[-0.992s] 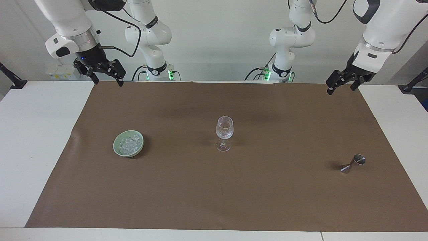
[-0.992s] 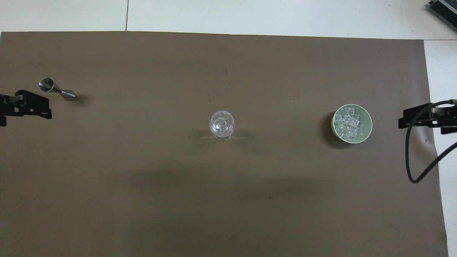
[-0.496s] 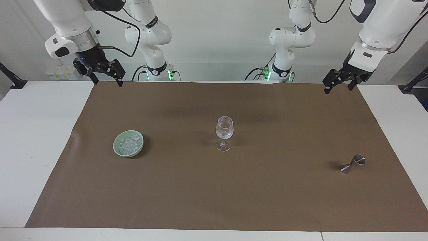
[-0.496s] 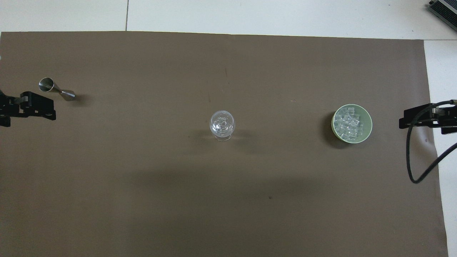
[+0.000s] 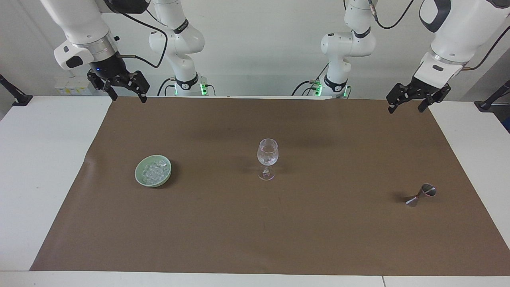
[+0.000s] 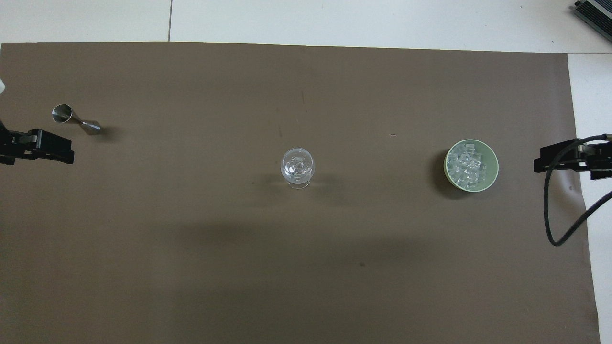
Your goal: Pour wine and add ice with both arms
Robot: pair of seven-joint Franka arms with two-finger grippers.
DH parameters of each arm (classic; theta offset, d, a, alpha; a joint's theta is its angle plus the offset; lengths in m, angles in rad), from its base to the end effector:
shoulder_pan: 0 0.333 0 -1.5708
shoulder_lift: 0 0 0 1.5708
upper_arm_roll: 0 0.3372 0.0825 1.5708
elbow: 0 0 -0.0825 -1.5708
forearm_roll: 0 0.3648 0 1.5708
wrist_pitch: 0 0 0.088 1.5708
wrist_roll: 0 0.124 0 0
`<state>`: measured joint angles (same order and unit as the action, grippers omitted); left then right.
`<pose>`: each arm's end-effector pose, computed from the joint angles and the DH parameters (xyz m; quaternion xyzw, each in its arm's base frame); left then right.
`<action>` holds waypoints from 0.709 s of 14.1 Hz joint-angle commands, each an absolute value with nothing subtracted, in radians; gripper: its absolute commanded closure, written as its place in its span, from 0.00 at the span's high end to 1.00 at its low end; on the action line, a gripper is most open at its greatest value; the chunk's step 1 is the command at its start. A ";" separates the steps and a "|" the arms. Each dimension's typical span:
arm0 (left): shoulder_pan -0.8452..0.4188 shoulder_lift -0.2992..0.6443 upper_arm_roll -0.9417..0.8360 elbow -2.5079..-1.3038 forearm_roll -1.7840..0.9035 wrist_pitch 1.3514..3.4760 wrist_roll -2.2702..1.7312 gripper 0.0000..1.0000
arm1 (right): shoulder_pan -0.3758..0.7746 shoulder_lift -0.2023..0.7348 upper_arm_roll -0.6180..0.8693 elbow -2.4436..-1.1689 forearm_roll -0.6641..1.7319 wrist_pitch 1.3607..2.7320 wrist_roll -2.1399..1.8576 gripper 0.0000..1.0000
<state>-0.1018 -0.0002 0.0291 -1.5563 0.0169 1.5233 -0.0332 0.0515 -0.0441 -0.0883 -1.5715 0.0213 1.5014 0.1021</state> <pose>0.5286 -0.0363 0.6313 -0.9996 0.0195 0.0159 0.0093 0.5129 -0.0173 0.6455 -0.9975 0.0687 0.0135 0.0121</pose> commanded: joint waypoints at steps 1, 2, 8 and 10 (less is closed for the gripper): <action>-0.132 -0.035 0.051 -1.600 0.011 1.549 -0.018 1.00 | 0.063 -0.060 -0.100 -1.594 0.015 1.516 0.058 1.00; -0.132 -0.035 0.051 -1.600 0.011 1.552 -0.018 1.00 | 0.063 -0.060 -0.100 -1.594 0.017 1.516 0.037 1.00; -0.132 -0.037 0.048 -1.600 0.009 1.542 -0.006 1.00 | 0.063 -0.060 -0.101 -1.595 0.017 1.516 0.037 1.00; -0.133 -0.037 0.045 -1.600 0.009 1.529 -0.006 1.00 | 0.063 -0.060 -0.100 -1.595 0.020 1.513 0.035 1.00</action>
